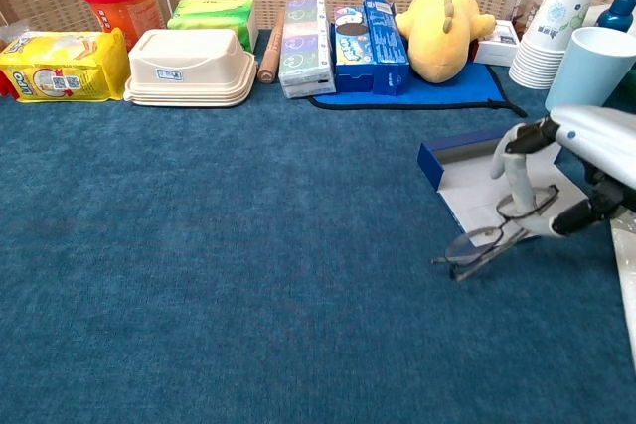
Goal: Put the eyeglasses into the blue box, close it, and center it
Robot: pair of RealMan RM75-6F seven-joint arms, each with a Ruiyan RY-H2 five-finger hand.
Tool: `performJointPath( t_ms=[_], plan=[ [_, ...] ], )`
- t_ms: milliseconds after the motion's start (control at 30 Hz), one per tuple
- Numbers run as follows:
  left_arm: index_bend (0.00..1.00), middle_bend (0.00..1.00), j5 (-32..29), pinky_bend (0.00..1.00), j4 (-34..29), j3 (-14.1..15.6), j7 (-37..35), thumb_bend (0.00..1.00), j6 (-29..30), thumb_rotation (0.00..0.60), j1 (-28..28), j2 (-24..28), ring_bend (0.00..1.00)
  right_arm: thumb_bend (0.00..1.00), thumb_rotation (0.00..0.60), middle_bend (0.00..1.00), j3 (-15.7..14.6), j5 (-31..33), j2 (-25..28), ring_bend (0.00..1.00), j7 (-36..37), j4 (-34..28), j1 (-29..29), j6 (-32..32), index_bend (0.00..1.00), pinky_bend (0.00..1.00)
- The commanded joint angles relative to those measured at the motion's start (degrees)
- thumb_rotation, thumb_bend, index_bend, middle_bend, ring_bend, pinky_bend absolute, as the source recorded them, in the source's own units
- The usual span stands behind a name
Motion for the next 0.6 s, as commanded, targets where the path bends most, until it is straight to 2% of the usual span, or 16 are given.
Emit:
performJointPath(
  t_ms=[33, 367, 600],
  plan=[
    [0.11, 0.03, 0.10, 0.00, -0.07, -0.08, 0.09, 0.28, -0.08, 0.600, -0.12, -0.02, 0.00, 0.30, 0.600, 0.41, 1.72, 0.73, -0.13, 0.30, 0.42, 0.17, 0.65, 0.48, 0.69, 0.26],
    [0.11, 0.03, 0.26, 0.00, -0.32, -0.06, 0.48, 0.28, -0.33, 0.600, -0.24, -0.03, 0.00, 0.29, 0.600, 0.41, 7.20, 6.52, -1.30, 0.30, 0.84, 3.07, 3.94, -1.63, 0.68, 0.26],
    [0.11, 0.03, 0.27, 0.00, -0.44, -0.10, 0.54, 0.28, -0.41, 0.600, -0.30, 0.06, 0.00, 0.29, 0.600, 0.41, 8.53, 9.76, -2.60, 0.30, 0.76, 6.45, 5.50, -2.98, 0.68, 0.26]
  ],
)
